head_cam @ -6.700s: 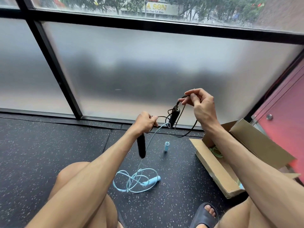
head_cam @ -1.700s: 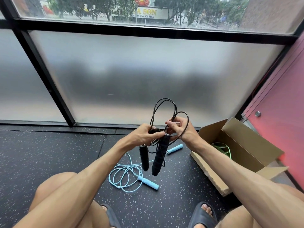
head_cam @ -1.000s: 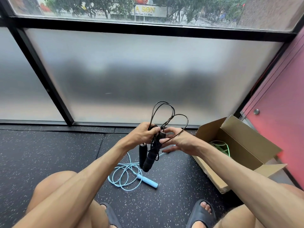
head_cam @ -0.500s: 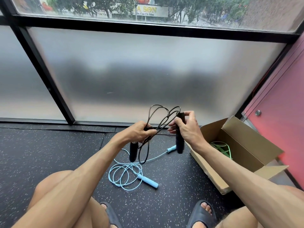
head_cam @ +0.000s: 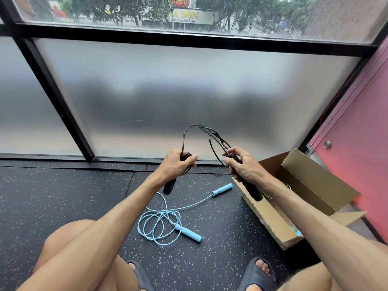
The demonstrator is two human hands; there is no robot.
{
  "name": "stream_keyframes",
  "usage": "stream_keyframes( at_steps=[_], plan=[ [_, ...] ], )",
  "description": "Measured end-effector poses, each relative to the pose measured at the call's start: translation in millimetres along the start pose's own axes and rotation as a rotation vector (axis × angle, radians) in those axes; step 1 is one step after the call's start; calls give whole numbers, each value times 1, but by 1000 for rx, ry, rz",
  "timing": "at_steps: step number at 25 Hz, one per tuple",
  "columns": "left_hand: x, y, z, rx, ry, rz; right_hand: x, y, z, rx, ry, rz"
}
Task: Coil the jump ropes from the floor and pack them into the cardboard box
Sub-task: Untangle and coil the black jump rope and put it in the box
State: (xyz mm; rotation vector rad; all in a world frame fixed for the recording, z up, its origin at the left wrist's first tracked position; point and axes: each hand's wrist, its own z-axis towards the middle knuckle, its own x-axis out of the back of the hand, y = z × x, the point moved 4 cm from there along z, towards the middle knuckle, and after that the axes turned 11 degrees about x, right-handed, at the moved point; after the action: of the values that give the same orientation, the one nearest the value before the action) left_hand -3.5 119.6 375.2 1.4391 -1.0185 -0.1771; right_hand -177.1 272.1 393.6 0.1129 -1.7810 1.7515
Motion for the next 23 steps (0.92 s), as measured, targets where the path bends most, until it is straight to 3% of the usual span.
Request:
stream_keyframes(
  at_steps=[3,7,15,23],
  plan=[
    [-4,4,3,5,76,-105,-3,-6,-3,24,-45,45],
    [-11,5,7,10,34,-314,-19,-10,-9,55,-158,74],
    [-24,12,3,-69,-47,-344,-30,-16,-13,17,-217,115],
    [-24,23,-5,-165,5,-220,-35,-14,-15,-112,-263,405]
  ],
)
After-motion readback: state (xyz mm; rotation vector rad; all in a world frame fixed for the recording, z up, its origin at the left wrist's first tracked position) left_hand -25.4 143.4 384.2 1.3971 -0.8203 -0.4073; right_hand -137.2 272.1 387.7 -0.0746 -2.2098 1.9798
